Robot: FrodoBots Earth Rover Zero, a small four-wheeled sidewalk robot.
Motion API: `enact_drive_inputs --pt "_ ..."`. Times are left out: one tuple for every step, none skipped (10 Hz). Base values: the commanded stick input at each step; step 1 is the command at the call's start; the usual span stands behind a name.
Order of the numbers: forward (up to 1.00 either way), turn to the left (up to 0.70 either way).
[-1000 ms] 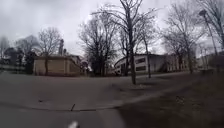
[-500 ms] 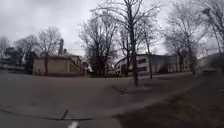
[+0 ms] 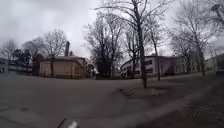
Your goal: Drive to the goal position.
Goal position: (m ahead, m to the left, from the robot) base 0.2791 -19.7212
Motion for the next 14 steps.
enact_drive_inputs --pt "0.7 -0.35" --pt "0.7 -0.13" --pt "0.44 0.0" --pt "0.06 0.0" --pt "0.0 0.0" --pt "0.0 0.0" --pt "0.13 0.0" --pt "0.63 0.0" --pt "0.7 -0.06" --pt "0.7 -0.31" --pt "0.7 -0.35" --pt "0.7 -0.08" --pt "0.7 0.0" --pt "0.7 0.0"
